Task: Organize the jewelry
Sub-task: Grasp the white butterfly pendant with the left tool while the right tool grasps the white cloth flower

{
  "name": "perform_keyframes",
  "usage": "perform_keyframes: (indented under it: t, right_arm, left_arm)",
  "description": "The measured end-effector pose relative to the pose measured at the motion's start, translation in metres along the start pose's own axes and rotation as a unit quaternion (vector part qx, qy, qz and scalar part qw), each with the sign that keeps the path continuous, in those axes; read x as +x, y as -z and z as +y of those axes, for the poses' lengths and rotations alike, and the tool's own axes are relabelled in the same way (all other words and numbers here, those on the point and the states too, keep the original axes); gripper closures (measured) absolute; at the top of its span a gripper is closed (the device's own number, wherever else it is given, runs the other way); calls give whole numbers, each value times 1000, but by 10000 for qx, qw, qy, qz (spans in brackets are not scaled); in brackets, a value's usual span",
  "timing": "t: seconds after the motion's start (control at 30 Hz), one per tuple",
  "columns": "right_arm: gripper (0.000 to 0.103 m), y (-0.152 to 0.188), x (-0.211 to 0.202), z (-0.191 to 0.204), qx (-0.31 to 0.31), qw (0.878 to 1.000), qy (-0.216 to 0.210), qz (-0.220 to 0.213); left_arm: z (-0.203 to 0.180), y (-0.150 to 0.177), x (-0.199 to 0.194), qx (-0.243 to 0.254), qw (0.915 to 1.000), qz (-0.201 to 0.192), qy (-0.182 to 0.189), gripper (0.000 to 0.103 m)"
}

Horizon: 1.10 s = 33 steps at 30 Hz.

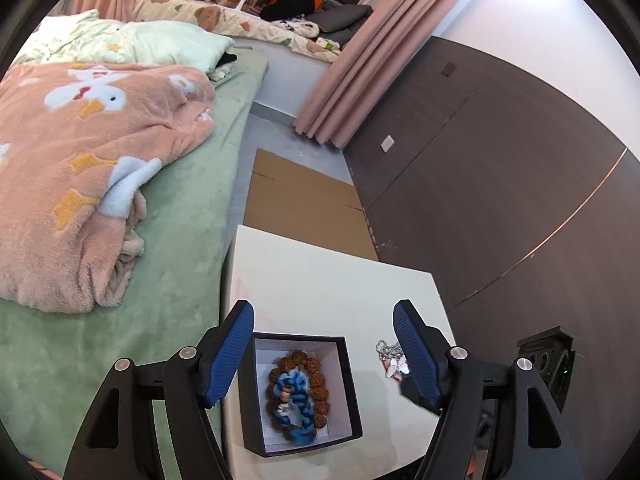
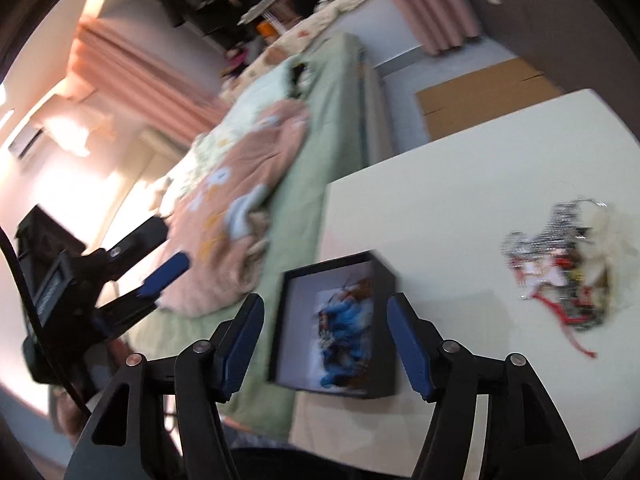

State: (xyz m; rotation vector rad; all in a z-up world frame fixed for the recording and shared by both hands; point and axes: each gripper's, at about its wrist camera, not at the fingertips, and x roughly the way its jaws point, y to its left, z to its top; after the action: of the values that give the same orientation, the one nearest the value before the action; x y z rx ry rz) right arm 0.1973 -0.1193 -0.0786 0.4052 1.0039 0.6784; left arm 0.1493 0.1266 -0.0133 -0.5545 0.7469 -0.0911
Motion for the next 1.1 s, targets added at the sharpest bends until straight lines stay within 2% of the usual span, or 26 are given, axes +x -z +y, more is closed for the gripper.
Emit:
perform_keyframes:
  t: [0.33, 0.63, 0.9, 1.0, 1.1]
  right_arm:
    - [38, -4, -74, -32, 53, 9957, 729, -563]
    - [37, -13, -127, -81, 609, 9897, 999, -823]
    - [33, -12, -139, -114, 962, 9849, 1180, -823]
    - [33, -10, -139, -128, 1081, 9832, 1247, -781]
    - [33, -9, -137, -141, 1226, 9809, 1316, -735]
  left_arm:
    - [-39, 12, 18, 488, 9987, 120, 113, 30]
    - [-78, 27, 53, 740, 9959, 438, 288, 30]
    - [-113, 51, 94, 1175, 9891, 846, 265, 30]
    - [-120, 63, 115, 1273, 9859, 1070, 181, 36]
    - [-127, 73, 132, 1382, 9826, 1241, 92, 39]
